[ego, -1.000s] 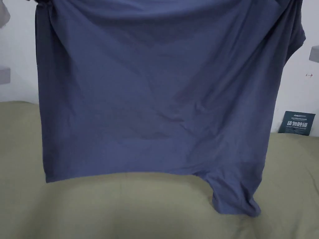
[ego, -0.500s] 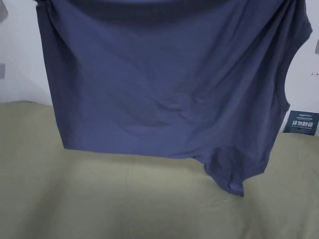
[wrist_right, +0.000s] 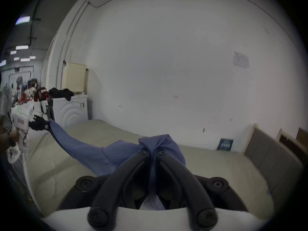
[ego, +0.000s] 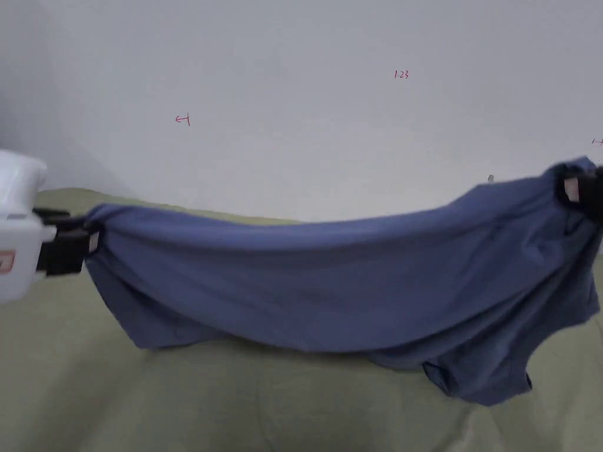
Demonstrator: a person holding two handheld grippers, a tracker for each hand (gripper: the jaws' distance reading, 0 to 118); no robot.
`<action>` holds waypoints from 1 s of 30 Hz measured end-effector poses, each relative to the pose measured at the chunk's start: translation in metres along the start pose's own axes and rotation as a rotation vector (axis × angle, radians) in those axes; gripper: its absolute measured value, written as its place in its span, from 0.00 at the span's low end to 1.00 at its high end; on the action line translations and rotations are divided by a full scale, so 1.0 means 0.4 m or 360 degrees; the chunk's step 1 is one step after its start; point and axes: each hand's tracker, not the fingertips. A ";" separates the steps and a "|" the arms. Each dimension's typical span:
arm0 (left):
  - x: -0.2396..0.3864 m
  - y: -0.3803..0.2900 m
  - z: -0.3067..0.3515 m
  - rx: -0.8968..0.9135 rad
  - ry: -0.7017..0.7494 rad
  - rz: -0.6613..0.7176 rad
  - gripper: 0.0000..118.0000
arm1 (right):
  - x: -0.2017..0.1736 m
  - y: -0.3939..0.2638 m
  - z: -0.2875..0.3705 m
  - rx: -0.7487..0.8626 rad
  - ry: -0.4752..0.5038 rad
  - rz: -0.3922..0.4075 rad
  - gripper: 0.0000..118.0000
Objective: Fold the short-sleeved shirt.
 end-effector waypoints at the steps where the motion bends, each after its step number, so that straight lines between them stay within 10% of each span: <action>1: 0.009 -0.038 0.029 -0.0025 -0.0020 0.0012 0.04 | -0.011 -0.036 0.033 -0.0026 0.0052 -0.0040 0.06; 18: 0.112 -0.527 0.235 -0.0506 -0.0284 0.0067 0.04 | -0.160 -0.511 0.398 -0.0462 0.0030 -0.0357 0.06; 21: 0.097 -0.615 0.233 -0.0559 -0.0299 0.0048 0.23 | -0.169 -0.561 0.419 -0.0606 -0.0009 -0.0248 0.10; 24: 0.085 -0.663 0.248 -0.0649 -0.0286 0.0208 0.74 | -0.156 -0.595 0.449 -0.0730 -0.0078 -0.0319 0.52; 26: 0.076 -0.669 0.282 -0.0614 -0.0264 0.0297 0.76 | -0.144 -0.597 0.479 -0.0790 -0.0073 -0.0462 0.78; 30: 0.090 -0.580 0.368 -0.0396 -0.0152 0.0335 0.76 | -0.151 -0.516 0.532 -0.0707 -0.0130 -0.0538 0.83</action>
